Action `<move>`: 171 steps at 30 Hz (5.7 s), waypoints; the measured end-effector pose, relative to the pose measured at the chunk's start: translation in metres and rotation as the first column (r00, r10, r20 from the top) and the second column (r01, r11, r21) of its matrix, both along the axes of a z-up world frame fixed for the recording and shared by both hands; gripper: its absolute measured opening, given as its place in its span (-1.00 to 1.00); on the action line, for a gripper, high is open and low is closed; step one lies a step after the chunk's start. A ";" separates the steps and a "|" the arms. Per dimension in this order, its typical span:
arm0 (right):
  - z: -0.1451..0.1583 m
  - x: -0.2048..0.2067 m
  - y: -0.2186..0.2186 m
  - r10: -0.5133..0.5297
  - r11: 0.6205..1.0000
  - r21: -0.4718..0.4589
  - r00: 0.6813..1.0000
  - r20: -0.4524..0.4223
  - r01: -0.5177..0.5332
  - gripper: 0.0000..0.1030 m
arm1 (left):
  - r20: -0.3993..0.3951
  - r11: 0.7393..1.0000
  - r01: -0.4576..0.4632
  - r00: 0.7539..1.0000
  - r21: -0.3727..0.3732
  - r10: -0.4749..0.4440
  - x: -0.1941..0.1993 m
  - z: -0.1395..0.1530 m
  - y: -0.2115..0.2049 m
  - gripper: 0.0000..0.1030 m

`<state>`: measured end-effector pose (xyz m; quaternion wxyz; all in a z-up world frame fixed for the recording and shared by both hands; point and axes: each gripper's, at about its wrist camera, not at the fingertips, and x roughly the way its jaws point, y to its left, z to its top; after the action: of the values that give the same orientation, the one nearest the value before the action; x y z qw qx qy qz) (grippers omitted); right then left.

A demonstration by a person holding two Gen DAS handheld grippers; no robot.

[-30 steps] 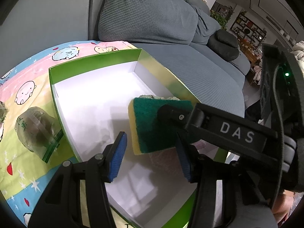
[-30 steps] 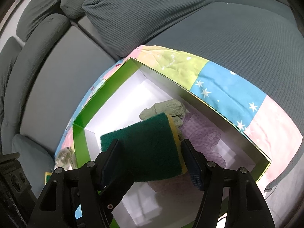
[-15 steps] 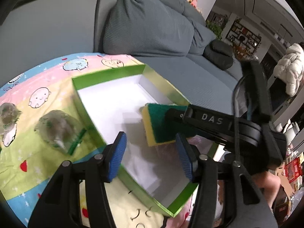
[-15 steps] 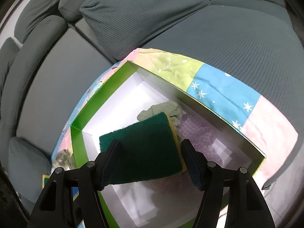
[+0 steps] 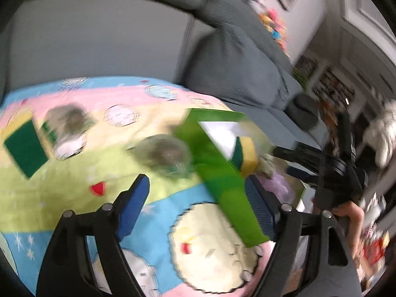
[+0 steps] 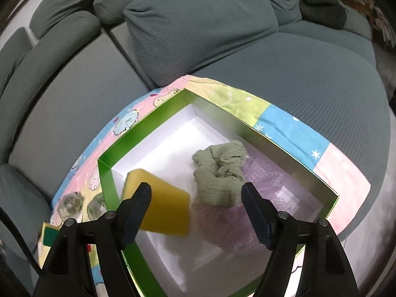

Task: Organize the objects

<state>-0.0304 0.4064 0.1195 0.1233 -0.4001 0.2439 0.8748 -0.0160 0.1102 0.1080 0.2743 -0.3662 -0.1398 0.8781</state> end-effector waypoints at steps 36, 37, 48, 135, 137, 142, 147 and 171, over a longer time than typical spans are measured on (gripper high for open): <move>-0.043 -0.142 -0.185 0.498 0.807 0.131 0.783 0.373 -0.576 0.49 | 0.296 0.935 -0.347 0.903 0.075 0.311 -0.030 -0.031 -0.143 0.52; -0.044 -0.141 -0.185 0.508 0.803 0.124 0.778 0.369 -0.583 0.49 | 0.297 0.933 -0.352 0.901 0.078 0.315 -0.029 -0.030 -0.144 0.52; -0.051 -0.117 -0.211 0.616 0.760 -0.014 0.714 0.334 -0.650 0.45 | 0.316 0.936 -0.339 0.901 0.092 0.296 -0.028 -0.031 -0.147 0.52; -0.051 -0.053 -0.193 0.737 0.624 -0.348 0.675 -0.036 -0.700 0.37 | 0.190 0.995 -0.043 0.980 -0.093 0.060 -0.006 -0.032 -0.027 0.21; -0.049 -0.052 -0.192 0.736 0.624 -0.346 0.676 -0.042 -0.701 0.37 | 0.178 0.994 -0.044 0.982 -0.098 0.061 -0.005 -0.030 -0.026 0.21; -0.043 -0.045 -0.189 0.732 0.623 -0.341 0.678 -0.064 -0.704 0.37 | 0.142 0.993 -0.049 0.988 -0.108 0.064 0.001 -0.023 -0.024 0.21; -0.035 -0.038 -0.187 0.731 0.619 -0.331 0.676 -0.089 -0.713 0.37 | 0.105 0.992 -0.056 0.992 -0.112 0.067 0.008 -0.016 -0.024 0.20; 0.023 0.000 -0.158 0.694 0.622 -0.261 0.675 -0.253 -0.738 0.37 | -0.118 0.991 -0.061 0.992 -0.116 0.048 0.045 0.038 0.004 0.18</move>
<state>-0.0309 0.2480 0.1421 -0.3227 -0.4222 0.2195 0.8182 0.0287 0.1138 0.1462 0.2355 -0.3269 -0.0810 0.9117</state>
